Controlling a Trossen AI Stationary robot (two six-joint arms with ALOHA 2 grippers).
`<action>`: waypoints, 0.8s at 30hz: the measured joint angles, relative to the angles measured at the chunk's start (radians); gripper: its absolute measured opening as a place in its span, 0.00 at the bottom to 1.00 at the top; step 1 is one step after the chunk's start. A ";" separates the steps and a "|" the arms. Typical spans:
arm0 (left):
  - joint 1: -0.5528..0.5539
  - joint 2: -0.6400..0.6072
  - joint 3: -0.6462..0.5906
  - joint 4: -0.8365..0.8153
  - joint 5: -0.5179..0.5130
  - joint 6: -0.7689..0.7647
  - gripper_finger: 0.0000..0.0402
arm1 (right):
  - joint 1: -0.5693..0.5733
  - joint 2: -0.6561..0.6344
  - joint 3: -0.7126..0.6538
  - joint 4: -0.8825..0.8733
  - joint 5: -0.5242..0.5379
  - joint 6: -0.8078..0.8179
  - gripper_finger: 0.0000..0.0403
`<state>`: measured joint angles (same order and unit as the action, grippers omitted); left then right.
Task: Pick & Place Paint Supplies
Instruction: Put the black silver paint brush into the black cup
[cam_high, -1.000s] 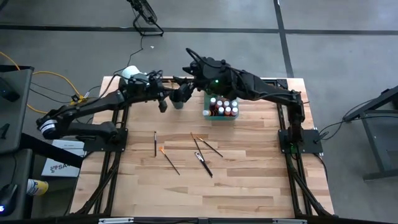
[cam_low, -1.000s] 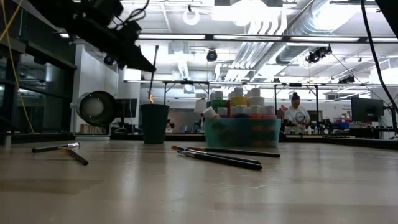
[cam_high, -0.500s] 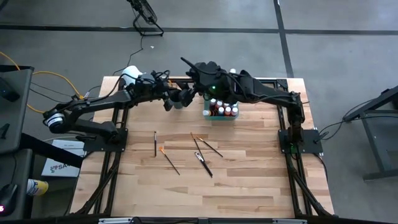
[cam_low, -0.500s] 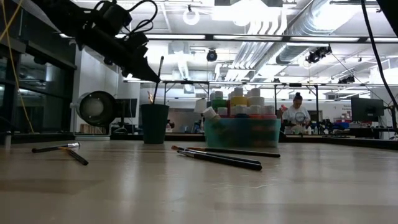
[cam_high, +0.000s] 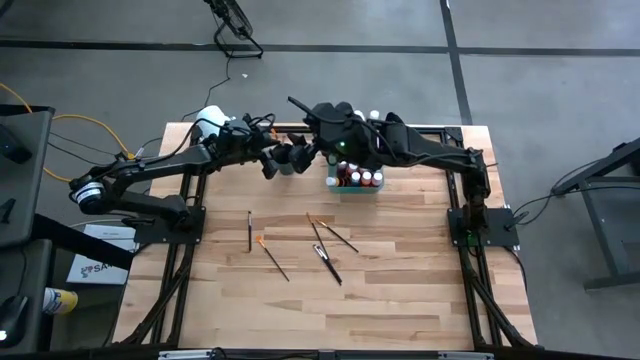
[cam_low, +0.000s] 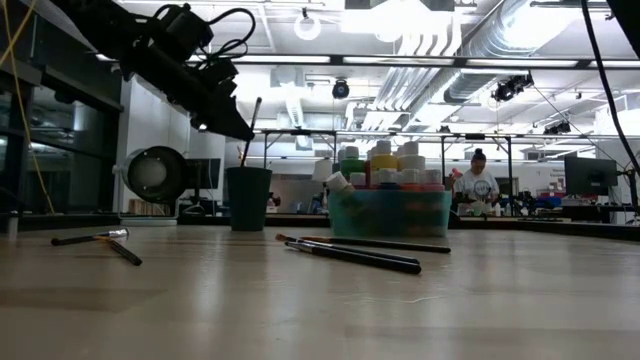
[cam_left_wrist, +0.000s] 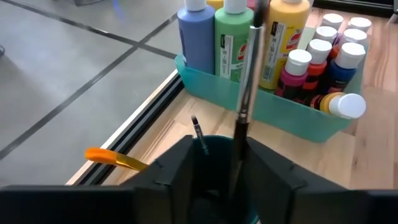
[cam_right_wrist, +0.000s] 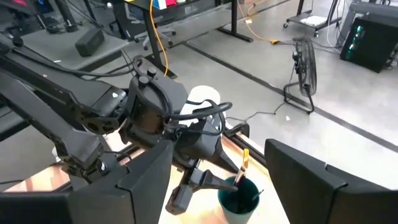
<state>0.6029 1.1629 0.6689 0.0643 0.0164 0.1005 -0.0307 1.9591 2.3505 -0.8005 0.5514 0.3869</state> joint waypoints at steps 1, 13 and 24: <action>0.000 0.000 0.000 -0.002 0.003 0.000 0.36 | 0.000 0.000 0.000 -0.010 0.000 0.007 0.62; 0.000 -0.027 0.000 -0.015 -0.005 0.004 0.58 | 0.000 0.000 0.000 -0.117 -0.003 0.109 0.62; 0.026 -0.027 0.000 -0.050 0.001 -0.184 0.64 | 0.005 0.000 0.000 -0.119 -0.003 0.134 0.62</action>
<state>0.6288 1.1358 0.6693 0.0145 0.0178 -0.0836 -0.0257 1.9591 2.3505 -0.9195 0.5487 0.5214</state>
